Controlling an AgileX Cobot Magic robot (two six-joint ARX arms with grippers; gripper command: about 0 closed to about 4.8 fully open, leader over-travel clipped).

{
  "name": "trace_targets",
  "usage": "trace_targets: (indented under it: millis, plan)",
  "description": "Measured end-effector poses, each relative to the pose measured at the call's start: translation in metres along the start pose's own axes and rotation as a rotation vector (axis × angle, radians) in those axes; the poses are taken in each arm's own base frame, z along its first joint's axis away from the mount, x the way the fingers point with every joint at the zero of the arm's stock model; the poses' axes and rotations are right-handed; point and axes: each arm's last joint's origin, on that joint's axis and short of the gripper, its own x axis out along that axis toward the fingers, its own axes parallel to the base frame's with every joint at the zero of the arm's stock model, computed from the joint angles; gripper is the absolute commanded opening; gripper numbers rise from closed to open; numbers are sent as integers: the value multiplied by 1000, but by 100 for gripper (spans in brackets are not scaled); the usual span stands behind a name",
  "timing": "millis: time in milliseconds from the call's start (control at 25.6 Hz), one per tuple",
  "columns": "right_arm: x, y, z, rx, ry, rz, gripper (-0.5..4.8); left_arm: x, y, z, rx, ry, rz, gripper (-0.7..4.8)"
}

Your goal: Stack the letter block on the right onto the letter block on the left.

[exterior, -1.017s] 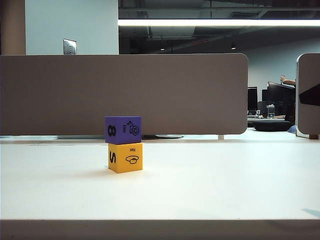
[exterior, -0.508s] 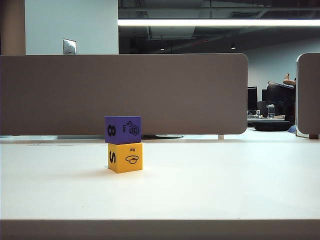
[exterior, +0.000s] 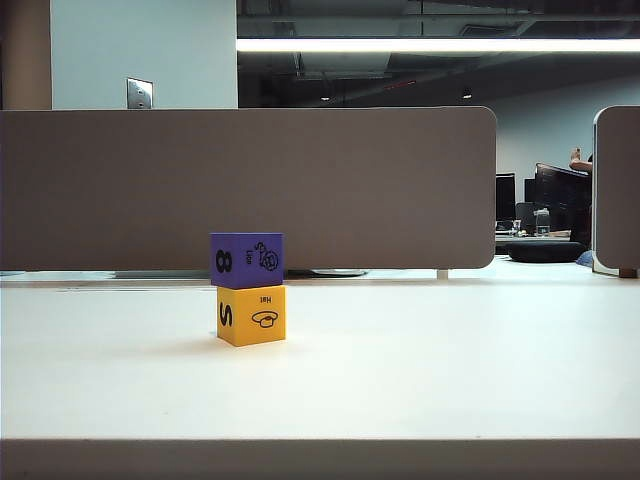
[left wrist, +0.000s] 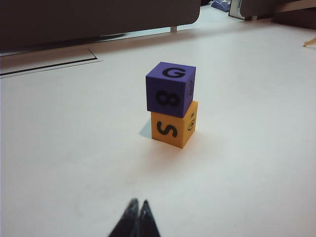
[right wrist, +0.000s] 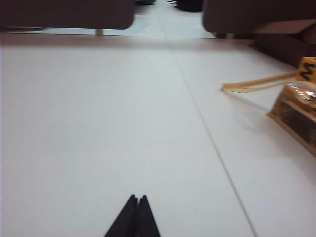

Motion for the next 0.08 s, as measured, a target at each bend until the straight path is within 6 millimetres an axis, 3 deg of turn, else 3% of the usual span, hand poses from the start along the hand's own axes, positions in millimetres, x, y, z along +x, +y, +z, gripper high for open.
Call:
trace_targets:
  millis: [78]
  plan:
    - [0,0,0,1,0,-2,-4,0,0,0,0,0,0,-5]
